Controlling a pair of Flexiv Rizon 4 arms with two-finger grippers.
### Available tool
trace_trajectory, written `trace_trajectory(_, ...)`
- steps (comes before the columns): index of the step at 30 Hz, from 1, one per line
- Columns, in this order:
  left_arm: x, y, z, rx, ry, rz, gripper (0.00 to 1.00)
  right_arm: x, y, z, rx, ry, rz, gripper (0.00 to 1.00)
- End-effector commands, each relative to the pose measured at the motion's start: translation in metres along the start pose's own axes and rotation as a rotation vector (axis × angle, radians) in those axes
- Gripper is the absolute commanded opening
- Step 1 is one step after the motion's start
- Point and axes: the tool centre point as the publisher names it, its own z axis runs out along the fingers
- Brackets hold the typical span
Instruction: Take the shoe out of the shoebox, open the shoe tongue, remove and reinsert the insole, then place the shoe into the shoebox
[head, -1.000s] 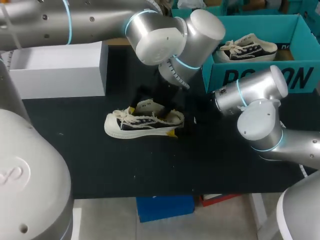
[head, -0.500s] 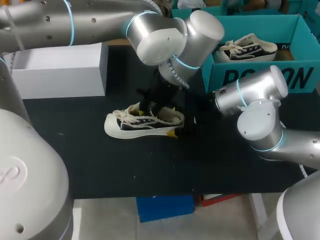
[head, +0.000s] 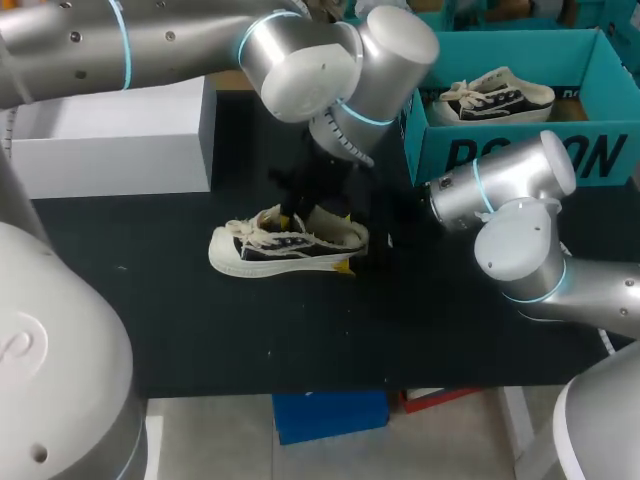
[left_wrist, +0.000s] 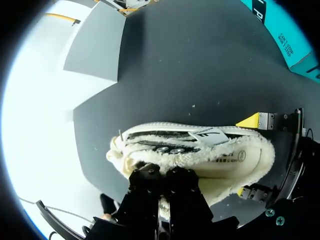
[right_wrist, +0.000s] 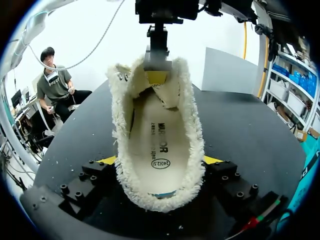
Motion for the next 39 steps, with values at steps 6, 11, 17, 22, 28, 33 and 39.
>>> trace_trajectory(6, -0.019, 0.004, -0.016, 0.033, 0.049, -0.011, 0.0, 0.0, 0.001, 0.001, 0.001, -0.002, 0.001, 0.0)
trace_trajectory(11, -0.028, 0.002, -0.023, 0.047, 0.073, -0.025, 0.0, 0.0, 0.001, 0.001, 0.001, -0.002, 0.001, 0.0)
trace_trajectory(17, -0.041, -0.004, -0.024, 0.053, 0.099, -0.052, 0.0, 0.0, 0.001, 0.001, 0.001, -0.002, 0.001, 0.0)
trace_trajectory(22, -0.048, -0.004, -0.021, 0.055, 0.116, -0.057, 0.0, 0.0, 0.001, 0.001, 0.001, -0.002, 0.001, 0.0)
trace_trajectory(28, -0.056, -0.001, -0.012, 0.052, 0.148, -0.072, 0.0, 0.0, 0.001, 0.001, 0.001, -0.002, 0.001, 0.0)
trace_trajectory(33, -0.066, 0.002, -0.006, 0.066, 0.18, -0.088, 0.0, 0.0, 0.001, 0.001, 0.001, -0.002, 0.001, 0.0)
trace_trajectory(39, -0.076, 0.003, 0.004, 0.078, 0.225, -0.097, 0.0, 0.0, 0.001, 0.001, 0.001, -0.002, 0.001, 0.0)
